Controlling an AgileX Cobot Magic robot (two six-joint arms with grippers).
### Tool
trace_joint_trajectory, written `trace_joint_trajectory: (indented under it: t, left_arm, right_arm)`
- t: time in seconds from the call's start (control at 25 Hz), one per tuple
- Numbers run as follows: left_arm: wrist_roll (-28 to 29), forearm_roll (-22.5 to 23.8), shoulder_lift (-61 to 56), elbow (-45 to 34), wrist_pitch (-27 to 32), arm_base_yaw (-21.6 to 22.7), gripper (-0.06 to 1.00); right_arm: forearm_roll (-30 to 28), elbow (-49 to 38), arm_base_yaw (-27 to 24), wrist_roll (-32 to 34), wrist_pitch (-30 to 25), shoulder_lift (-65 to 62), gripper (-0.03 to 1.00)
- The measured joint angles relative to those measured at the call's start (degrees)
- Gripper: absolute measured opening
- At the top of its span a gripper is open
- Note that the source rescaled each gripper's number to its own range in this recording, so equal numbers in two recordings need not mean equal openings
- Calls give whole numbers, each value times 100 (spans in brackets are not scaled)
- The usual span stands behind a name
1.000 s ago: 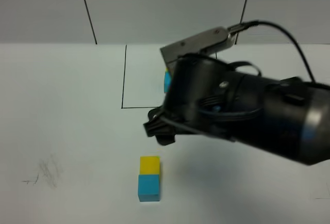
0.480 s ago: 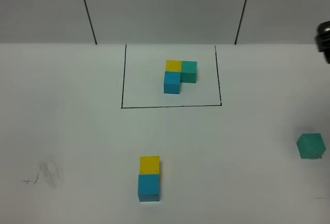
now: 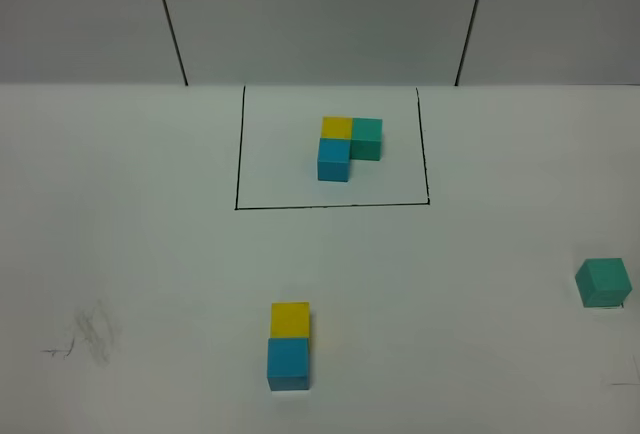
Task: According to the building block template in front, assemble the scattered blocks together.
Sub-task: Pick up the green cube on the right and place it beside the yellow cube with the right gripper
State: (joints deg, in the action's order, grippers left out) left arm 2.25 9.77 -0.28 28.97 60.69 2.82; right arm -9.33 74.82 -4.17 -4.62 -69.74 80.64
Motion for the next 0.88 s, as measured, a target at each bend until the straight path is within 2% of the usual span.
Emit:
trace_joint_trajectory:
  t: [0.12, 0.44, 0.64, 0.88]
  left_arm:
    - [0, 0, 0, 0, 0, 0, 67]
    - [-11, 0, 0, 0, 0, 0, 67]
    - [-6, -5, 0, 0, 0, 0, 67]
    - [-17, -5, 0, 0, 0, 0, 67]
  right_arm:
    - [97, -384, 0, 183, 150, 148, 81]
    - [152, -747, -7, 363, 1197, 567, 78]
    - [662, -747, -7, 166, 1282, 1134, 81]
    - [933, -753, -7, -50, 1618, 1544, 81]
